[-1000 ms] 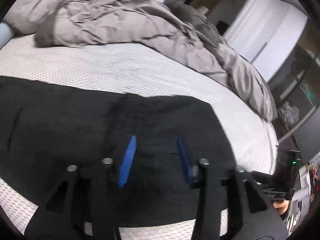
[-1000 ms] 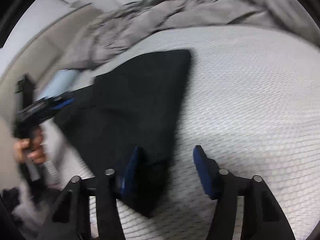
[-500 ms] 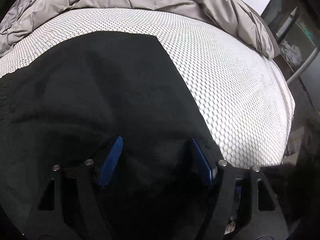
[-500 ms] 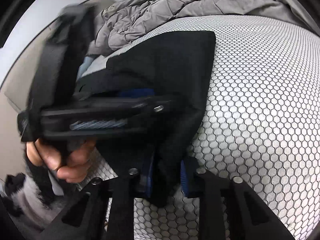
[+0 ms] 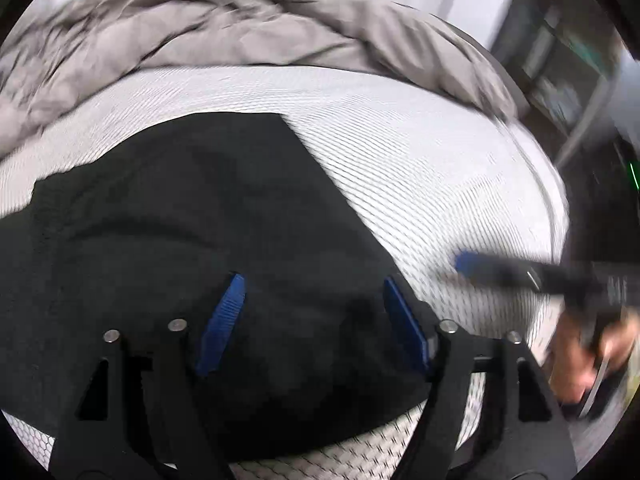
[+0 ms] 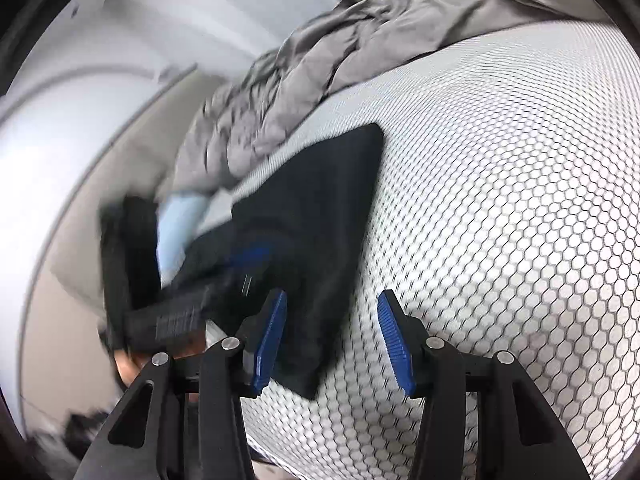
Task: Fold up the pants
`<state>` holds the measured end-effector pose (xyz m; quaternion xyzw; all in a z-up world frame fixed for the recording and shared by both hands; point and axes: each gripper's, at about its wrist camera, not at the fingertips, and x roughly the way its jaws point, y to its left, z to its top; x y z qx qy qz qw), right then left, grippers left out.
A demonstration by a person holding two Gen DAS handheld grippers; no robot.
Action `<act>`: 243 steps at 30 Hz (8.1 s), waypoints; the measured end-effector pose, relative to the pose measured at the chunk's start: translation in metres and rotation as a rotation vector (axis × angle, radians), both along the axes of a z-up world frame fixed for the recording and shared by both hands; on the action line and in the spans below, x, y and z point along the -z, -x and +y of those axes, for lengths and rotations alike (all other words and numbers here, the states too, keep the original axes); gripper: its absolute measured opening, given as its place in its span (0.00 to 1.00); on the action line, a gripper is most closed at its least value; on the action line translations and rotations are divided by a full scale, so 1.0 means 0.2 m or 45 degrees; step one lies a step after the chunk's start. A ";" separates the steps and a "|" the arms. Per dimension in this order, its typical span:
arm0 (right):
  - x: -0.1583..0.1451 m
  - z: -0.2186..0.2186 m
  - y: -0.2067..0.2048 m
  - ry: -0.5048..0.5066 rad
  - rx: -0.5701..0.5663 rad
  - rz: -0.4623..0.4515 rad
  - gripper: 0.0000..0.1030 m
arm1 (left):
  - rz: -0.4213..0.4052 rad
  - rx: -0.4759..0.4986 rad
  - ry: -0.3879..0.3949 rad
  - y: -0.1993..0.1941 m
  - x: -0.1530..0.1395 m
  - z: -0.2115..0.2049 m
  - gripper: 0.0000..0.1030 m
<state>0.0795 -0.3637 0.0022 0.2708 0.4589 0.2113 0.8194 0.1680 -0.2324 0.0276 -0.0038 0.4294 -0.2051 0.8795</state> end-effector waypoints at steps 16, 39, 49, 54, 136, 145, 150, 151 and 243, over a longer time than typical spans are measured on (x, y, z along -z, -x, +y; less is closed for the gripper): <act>0.19 0.46 -0.65 0.368 -0.148 0.124 0.29 | 0.001 0.072 -0.183 0.15 0.18 -0.07 0.74; -0.04 0.17 -0.45 0.139 0.227 0.091 0.75 | -0.035 -0.242 0.244 0.05 -0.12 0.79 0.77; 0.12 0.30 -0.43 0.166 0.054 0.091 0.34 | 0.107 -0.764 0.461 0.01 0.11 1.58 0.78; 0.06 0.36 -0.46 0.414 0.126 -0.007 0.35 | 0.144 -0.636 0.407 -0.02 0.19 1.46 0.77; 0.11 0.71 -0.52 0.913 -0.052 -0.047 0.66 | 0.017 -0.186 -0.046 0.06 0.09 0.88 0.60; 0.06 0.93 -0.68 0.695 -0.211 -0.188 0.66 | 0.039 -0.191 0.144 -0.28 -0.03 0.82 0.63; 0.21 0.90 -0.74 0.967 -0.160 -0.081 0.65 | 0.156 -0.207 0.245 -0.40 0.16 0.92 0.52; 0.20 0.89 -0.74 1.023 -0.132 -0.089 0.65 | 0.155 -0.214 0.264 -0.39 0.15 0.94 0.50; 0.01 0.54 -0.05 0.564 0.092 -0.171 0.96 | 0.083 -1.383 0.476 0.11 0.32 2.31 0.06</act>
